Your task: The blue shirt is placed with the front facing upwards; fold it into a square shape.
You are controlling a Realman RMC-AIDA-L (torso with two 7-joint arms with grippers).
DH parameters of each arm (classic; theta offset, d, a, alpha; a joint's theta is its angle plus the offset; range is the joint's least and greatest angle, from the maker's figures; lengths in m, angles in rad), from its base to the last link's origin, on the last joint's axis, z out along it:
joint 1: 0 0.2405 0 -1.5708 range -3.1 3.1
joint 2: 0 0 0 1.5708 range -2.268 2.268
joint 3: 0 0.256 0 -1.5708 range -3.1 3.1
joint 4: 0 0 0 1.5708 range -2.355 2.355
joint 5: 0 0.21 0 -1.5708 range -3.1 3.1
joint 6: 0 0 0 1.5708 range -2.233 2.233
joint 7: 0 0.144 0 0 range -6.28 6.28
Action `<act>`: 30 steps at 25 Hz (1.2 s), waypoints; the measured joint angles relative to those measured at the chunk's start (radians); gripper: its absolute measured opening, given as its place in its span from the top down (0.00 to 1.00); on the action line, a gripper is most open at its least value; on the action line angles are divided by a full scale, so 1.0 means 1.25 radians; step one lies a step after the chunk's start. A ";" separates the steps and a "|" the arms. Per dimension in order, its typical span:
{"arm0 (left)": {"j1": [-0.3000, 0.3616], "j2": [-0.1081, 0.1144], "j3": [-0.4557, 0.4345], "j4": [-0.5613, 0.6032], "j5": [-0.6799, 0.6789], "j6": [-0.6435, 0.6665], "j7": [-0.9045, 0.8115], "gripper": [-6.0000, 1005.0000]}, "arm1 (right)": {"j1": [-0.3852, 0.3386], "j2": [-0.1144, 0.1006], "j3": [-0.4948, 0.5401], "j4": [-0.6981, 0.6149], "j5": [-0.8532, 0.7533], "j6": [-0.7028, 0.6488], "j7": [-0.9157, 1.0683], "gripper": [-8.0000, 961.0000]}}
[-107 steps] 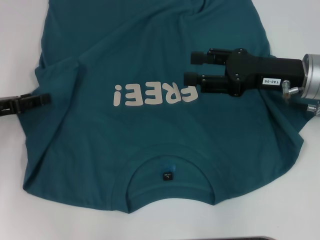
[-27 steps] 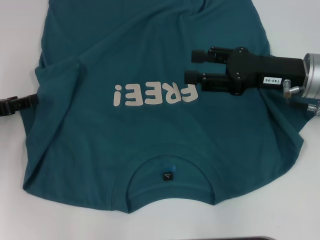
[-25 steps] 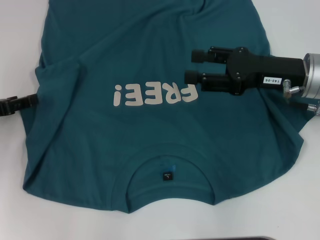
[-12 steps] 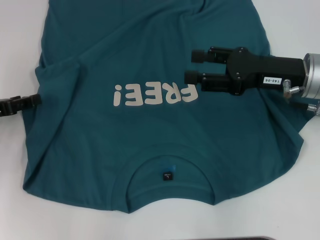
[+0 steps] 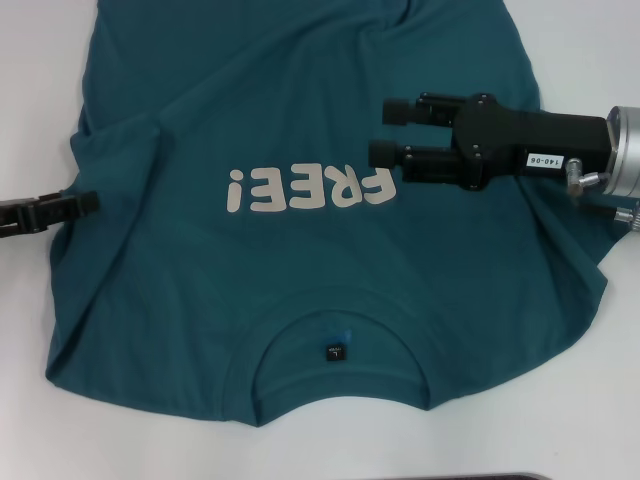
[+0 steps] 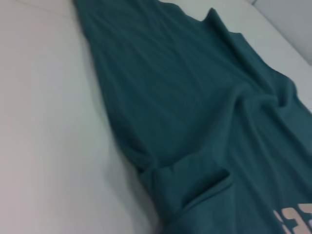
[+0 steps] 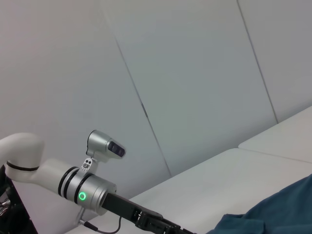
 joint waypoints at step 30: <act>0.002 0.008 -0.002 -0.001 0.017 -0.046 -0.002 0.31 | -0.001 -0.002 0.000 0.001 0.013 0.017 -0.001 0.21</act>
